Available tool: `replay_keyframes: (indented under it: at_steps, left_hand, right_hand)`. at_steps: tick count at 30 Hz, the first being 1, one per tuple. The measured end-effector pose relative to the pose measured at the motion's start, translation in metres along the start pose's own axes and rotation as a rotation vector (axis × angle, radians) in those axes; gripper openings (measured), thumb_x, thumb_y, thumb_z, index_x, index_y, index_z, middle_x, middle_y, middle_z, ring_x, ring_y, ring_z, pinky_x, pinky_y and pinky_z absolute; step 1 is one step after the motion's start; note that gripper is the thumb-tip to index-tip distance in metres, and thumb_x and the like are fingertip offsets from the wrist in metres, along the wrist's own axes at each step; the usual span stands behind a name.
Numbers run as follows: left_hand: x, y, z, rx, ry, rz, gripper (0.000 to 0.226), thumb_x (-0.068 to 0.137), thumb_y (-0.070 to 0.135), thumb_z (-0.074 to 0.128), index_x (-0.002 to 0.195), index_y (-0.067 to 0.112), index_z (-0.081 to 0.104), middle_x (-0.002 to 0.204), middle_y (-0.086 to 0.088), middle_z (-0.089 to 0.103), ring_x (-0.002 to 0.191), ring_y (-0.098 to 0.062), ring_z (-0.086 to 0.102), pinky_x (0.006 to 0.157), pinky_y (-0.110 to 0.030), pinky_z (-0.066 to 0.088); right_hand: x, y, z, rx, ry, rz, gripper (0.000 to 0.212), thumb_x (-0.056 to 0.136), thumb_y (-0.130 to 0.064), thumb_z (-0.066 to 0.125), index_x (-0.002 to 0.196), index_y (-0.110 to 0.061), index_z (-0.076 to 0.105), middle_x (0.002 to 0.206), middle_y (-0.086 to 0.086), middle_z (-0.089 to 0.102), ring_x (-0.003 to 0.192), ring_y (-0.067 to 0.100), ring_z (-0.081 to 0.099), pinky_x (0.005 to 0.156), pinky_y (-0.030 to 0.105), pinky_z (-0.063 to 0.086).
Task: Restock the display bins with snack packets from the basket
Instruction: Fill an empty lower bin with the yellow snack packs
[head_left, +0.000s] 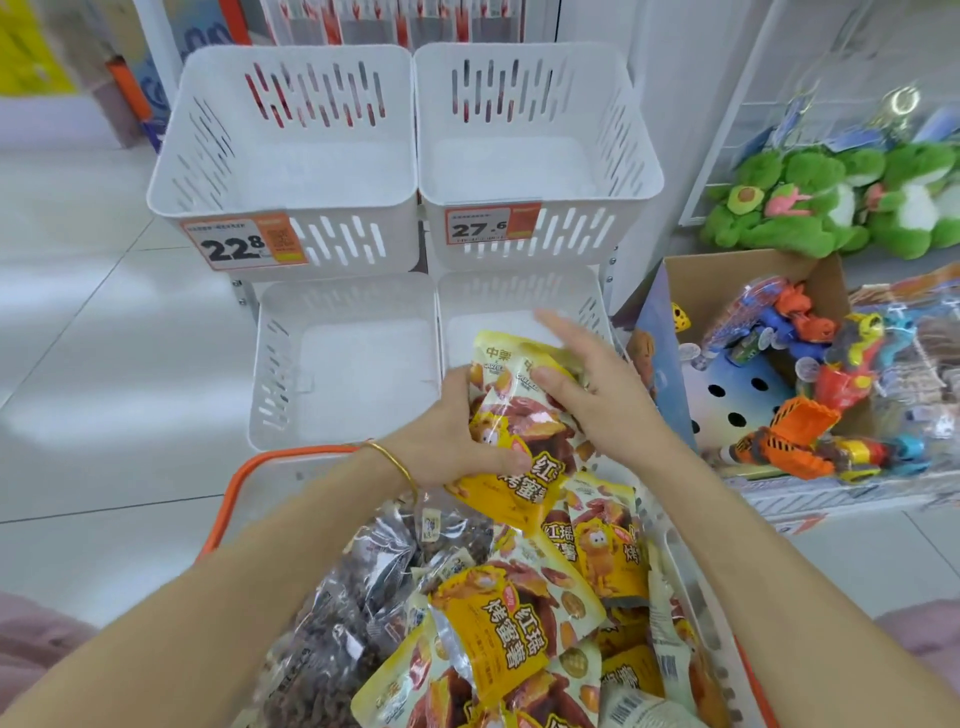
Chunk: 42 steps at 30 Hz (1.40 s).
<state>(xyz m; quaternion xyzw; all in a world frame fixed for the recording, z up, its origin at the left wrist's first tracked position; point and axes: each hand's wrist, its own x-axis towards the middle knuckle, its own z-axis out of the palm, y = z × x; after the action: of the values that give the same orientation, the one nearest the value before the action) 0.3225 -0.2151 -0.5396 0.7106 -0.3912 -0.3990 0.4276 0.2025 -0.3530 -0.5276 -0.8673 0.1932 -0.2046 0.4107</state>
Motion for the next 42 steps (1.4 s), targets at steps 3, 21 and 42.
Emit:
replay_keyframes:
  at_steps: [3,21,42]
  left_hand:
    - [0.028,0.006,-0.014,0.065,-0.014,0.049,0.077,0.075,0.012,0.076,0.124,0.025,0.019,0.111,-0.001,0.054,0.092,-0.013,0.062,0.074,-0.025,0.056]
    - [0.184,-0.094,-0.016,1.008,0.037,0.004,0.067,0.095,0.039,0.047,0.149,0.017,0.014,0.156,-0.008,0.013,0.145,-0.024,0.008,0.117,-0.040,0.009]
    - [0.180,-0.088,-0.025,0.972,0.125,-0.053,0.066,0.085,-0.009,0.038,0.144,0.018,0.029,0.144,-0.008,0.039,0.125,-0.029,0.042,0.099,-0.035,0.038]
  right_hand:
    - [0.026,0.008,-0.027,0.115,-0.159,0.161,0.096,0.077,-0.039,0.073,0.148,-0.040,0.009,0.127,-0.018,0.040,0.107,-0.004,0.051,0.091,0.018,0.046]
    - [0.123,0.158,0.008,-0.748,0.131,-0.007,0.029,0.085,-0.008,0.059,0.113,-0.014,0.064,0.117,0.008,0.062,0.092,0.036,0.063,0.066,0.039,0.050]
    - [0.136,0.187,0.040,-0.299,-0.455,0.281,0.069,0.078,0.010,0.062,0.137,-0.019,0.042,0.142,0.011,0.036,0.132,0.025,0.036,0.099,0.019,0.028]
